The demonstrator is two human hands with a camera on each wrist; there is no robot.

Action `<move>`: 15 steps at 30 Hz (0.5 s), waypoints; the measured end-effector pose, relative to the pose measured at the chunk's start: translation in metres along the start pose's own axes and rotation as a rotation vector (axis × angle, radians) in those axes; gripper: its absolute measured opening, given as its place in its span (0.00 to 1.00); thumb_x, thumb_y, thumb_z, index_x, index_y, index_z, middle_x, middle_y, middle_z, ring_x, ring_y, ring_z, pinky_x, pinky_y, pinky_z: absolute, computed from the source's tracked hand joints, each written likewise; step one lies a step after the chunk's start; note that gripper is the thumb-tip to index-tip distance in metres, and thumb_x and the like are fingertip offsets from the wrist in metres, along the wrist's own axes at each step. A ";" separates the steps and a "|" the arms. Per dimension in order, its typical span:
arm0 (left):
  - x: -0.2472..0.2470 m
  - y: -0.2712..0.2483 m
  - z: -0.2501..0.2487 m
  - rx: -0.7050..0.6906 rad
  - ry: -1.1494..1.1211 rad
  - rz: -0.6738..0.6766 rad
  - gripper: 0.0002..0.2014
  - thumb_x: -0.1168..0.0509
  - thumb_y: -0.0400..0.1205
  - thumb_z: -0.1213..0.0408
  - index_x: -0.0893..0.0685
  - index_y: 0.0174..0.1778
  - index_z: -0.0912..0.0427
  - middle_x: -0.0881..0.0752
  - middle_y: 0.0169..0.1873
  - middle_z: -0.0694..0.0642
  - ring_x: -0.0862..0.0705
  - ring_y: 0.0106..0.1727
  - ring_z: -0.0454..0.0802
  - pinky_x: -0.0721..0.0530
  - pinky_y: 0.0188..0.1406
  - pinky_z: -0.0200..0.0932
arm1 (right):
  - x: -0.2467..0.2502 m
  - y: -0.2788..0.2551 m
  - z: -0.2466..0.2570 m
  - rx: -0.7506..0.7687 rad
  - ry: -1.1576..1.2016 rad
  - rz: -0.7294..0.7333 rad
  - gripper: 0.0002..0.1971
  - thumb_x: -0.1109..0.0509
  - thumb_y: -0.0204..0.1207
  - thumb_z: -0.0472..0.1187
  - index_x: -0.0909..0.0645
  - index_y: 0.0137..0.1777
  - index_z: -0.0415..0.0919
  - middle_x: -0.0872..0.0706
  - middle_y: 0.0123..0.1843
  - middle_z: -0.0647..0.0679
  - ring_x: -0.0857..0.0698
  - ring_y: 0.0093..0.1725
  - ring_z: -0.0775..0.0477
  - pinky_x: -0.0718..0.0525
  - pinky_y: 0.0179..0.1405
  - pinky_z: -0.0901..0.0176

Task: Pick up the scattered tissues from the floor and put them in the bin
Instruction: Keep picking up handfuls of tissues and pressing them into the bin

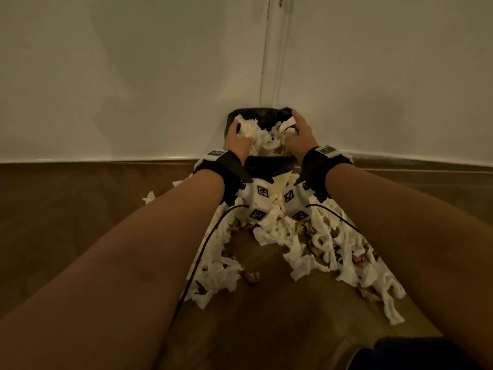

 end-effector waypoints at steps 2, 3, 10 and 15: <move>0.001 0.000 0.000 0.056 -0.089 0.007 0.34 0.42 0.83 0.75 0.51 0.83 0.59 0.37 0.78 0.66 0.32 0.76 0.63 0.31 0.75 0.59 | -0.002 -0.001 -0.003 -0.020 -0.018 0.036 0.30 0.49 0.83 0.28 0.48 0.83 0.45 0.38 0.80 0.36 0.34 0.77 0.37 0.32 0.76 0.51; 0.001 0.000 -0.001 0.077 -0.116 0.005 0.35 0.43 0.83 0.75 0.52 0.83 0.59 0.38 0.79 0.66 0.32 0.76 0.64 0.31 0.75 0.60 | -0.003 -0.002 -0.003 -0.029 -0.031 0.052 0.30 0.50 0.83 0.28 0.49 0.83 0.43 0.38 0.81 0.36 0.36 0.79 0.37 0.35 0.77 0.51; 0.009 -0.015 -0.007 0.109 -0.396 0.060 0.33 0.52 0.84 0.78 0.52 0.84 0.52 0.38 0.78 0.66 0.32 0.75 0.62 0.30 0.72 0.54 | 0.000 -0.021 -0.006 -0.078 0.197 -0.014 0.32 0.50 0.79 0.22 0.45 0.82 0.40 0.30 0.75 0.35 0.28 0.73 0.36 0.27 0.72 0.48; 0.015 -0.037 -0.010 0.091 -0.544 0.058 0.22 0.52 0.88 0.67 0.42 0.80 0.54 0.36 0.75 0.58 0.27 0.69 0.50 0.30 0.70 0.45 | -0.001 -0.051 -0.031 -0.147 0.277 -0.118 0.33 0.46 0.78 0.23 0.43 0.81 0.45 0.28 0.74 0.38 0.26 0.72 0.38 0.25 0.70 0.47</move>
Point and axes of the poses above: each hand's wrist, its own y-axis towards the middle knuckle, its own x-axis out of the back of the hand, z = x × y, the point moved 2 cm from there along y, towards the middle knuckle
